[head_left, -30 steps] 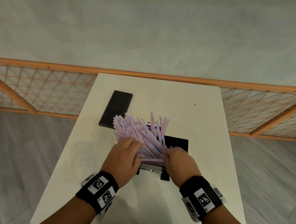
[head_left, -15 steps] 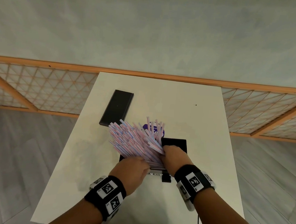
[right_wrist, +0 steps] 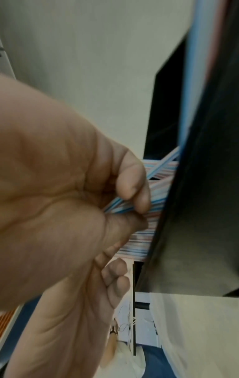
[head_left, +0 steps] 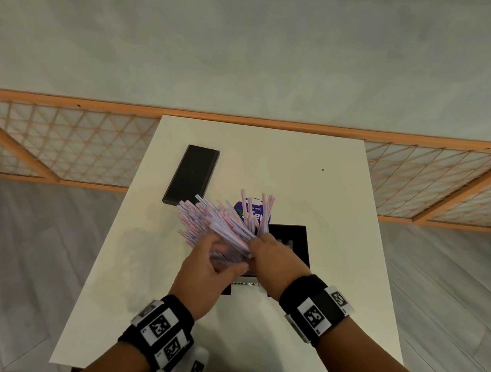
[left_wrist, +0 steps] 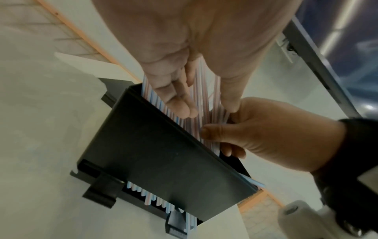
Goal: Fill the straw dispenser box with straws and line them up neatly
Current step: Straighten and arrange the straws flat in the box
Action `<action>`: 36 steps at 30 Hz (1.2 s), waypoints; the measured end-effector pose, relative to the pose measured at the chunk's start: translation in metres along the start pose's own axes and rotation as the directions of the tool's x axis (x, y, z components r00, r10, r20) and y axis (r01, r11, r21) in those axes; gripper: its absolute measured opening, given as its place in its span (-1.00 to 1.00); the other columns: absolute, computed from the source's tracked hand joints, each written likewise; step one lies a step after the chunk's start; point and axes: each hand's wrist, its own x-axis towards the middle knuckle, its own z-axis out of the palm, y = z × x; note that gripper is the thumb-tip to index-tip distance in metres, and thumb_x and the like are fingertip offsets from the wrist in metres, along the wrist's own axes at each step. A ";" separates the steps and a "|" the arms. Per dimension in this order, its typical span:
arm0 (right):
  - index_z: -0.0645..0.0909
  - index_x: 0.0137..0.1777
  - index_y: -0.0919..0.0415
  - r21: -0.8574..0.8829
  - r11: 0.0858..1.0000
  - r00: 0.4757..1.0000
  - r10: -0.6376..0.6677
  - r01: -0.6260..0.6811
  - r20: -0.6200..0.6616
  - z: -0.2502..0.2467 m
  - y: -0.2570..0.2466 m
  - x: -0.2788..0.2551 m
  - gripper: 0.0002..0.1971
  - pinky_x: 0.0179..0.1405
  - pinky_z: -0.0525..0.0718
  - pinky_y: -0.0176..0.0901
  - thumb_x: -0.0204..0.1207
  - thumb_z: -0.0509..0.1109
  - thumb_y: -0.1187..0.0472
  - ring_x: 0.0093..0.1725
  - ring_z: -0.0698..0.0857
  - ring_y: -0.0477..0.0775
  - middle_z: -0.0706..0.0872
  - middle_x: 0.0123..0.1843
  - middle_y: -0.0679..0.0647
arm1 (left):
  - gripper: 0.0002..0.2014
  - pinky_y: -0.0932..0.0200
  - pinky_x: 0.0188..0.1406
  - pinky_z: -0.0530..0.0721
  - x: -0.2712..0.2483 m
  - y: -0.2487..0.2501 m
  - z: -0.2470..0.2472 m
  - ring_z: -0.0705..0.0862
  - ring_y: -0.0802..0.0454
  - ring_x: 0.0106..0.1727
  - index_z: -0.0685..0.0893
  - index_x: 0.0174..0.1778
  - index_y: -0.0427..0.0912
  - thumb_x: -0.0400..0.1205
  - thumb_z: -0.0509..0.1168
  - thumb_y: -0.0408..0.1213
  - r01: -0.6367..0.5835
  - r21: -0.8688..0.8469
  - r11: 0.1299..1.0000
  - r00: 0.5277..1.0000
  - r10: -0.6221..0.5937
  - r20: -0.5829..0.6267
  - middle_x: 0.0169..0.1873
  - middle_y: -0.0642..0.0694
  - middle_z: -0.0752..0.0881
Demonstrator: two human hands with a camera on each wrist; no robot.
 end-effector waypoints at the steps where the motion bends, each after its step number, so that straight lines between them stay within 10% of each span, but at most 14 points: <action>1: 0.44 0.38 0.20 0.016 0.999 0.999 0.035 -0.034 -0.013 0.002 0.002 0.001 -0.70 0.09 0.69 0.04 0.67 0.24 0.32 0.13 0.73 0.25 0.57 0.29 0.22 | -0.44 0.30 -0.08 0.74 0.001 -0.003 -0.001 0.79 0.18 -0.08 0.51 0.26 0.23 0.47 0.67 -0.10 0.029 0.030 0.999 0.999 -0.028 -0.037 0.03 0.11 0.76; 7: 0.35 0.47 0.22 -0.077 0.993 0.995 0.085 -0.089 -0.045 0.000 0.004 -0.011 -0.62 0.00 0.65 0.02 0.66 0.17 0.37 0.16 0.69 0.26 0.55 0.30 0.21 | -0.31 0.34 -0.17 0.70 -0.004 -0.006 -0.004 0.73 0.14 -0.14 0.45 0.34 0.06 0.41 0.70 -0.06 0.019 0.045 0.999 0.993 -0.014 -0.121 -0.05 0.01 0.67; 11: 0.46 0.36 0.24 -0.042 0.998 0.999 -0.044 0.045 0.019 -0.001 -0.011 -0.010 -0.67 0.11 0.68 0.12 0.62 0.20 0.41 0.20 0.68 0.30 0.55 0.30 0.23 | -0.31 0.38 -0.19 0.70 -0.007 0.005 -0.005 0.77 0.25 -0.23 0.46 0.40 0.17 0.46 0.67 -0.26 -0.065 -0.029 0.997 0.997 0.066 0.028 -0.14 0.05 0.78; 17: 0.58 0.20 0.17 0.122 0.987 0.993 -0.111 0.105 0.045 0.000 -0.017 0.003 -0.81 -0.01 0.62 0.00 0.63 0.29 0.29 0.06 0.71 0.21 0.65 0.13 0.18 | -0.67 0.30 -0.11 0.72 -0.003 0.003 -0.012 0.81 0.17 -0.16 0.72 0.14 -0.01 0.53 0.60 -0.37 -0.120 -0.017 0.993 0.987 0.121 0.107 -0.17 0.09 0.85; 21: 0.48 -0.06 0.06 0.307 0.949 0.997 -0.080 0.070 0.019 -0.002 -0.019 0.006 -0.84 -0.14 0.47 -0.18 0.50 0.43 0.22 -0.14 0.58 0.05 0.62 -0.12 0.01 | -0.82 -0.04 -0.19 0.81 -0.001 -0.012 -0.012 0.81 -0.08 -0.19 0.78 -0.07 -0.09 0.51 0.62 -0.33 -0.073 -0.059 0.996 0.990 0.079 0.113 -0.19 -0.13 0.84; 28: 0.57 0.11 0.10 0.481 0.876 0.998 -0.049 0.022 0.043 0.000 -0.013 -0.002 -0.81 -0.07 0.68 -0.15 0.53 0.43 0.15 -0.05 0.72 0.03 0.73 -0.02 -0.01 | -0.87 -0.20 -0.06 0.84 0.008 -0.015 -0.011 0.84 -0.10 -0.13 0.87 -0.09 -0.02 0.60 0.54 -0.38 -0.044 -0.036 0.998 0.994 0.047 0.095 -0.17 -0.07 0.86; 36: 0.48 -0.08 -0.01 0.267 0.960 0.996 -0.085 0.087 -0.017 0.009 0.014 -0.011 -0.85 -0.13 0.47 -0.11 0.68 0.35 0.00 -0.09 0.58 0.06 0.61 -0.08 -0.02 | -0.93 0.04 -0.28 0.83 0.014 -0.005 -0.035 0.79 -0.19 -0.26 0.78 -0.13 -0.23 0.62 0.49 -0.47 0.218 -0.411 0.885 0.972 -0.234 0.013 -0.27 -0.30 0.81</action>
